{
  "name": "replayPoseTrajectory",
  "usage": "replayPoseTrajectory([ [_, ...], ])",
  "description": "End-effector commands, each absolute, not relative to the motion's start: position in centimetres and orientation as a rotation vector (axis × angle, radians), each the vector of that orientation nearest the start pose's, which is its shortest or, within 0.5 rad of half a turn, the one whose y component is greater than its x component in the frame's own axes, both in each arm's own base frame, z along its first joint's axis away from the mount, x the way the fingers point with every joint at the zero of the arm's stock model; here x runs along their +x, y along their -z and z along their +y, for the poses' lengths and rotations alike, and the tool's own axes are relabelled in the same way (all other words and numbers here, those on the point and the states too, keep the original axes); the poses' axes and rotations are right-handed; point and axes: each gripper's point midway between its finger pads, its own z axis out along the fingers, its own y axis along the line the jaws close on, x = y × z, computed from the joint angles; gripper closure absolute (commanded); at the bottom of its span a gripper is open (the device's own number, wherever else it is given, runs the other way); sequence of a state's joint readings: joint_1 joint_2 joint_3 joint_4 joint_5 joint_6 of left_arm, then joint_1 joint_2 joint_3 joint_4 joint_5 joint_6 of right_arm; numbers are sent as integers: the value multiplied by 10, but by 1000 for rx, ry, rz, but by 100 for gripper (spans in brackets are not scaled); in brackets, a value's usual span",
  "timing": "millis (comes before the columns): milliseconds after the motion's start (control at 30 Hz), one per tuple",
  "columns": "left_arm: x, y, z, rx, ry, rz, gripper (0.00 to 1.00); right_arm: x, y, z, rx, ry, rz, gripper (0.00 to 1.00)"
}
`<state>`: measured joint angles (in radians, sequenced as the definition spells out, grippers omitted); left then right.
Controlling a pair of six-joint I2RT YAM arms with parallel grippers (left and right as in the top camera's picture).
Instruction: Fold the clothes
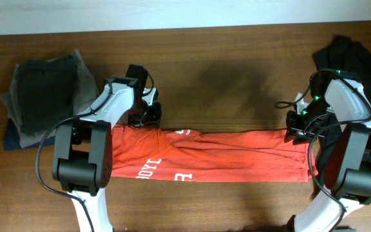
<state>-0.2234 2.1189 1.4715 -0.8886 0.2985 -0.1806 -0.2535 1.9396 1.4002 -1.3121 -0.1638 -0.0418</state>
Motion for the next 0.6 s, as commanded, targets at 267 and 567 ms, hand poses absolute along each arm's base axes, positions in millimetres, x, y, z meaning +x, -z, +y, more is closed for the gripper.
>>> replayPoseTrajectory([
  [267,400,-72,-138,98,440,3036,99,284,-56,-42,374,-356,3344,71],
  [567,352,-91,-161,253,430,3143,99,284,-56,-42,374,-356,3345,71],
])
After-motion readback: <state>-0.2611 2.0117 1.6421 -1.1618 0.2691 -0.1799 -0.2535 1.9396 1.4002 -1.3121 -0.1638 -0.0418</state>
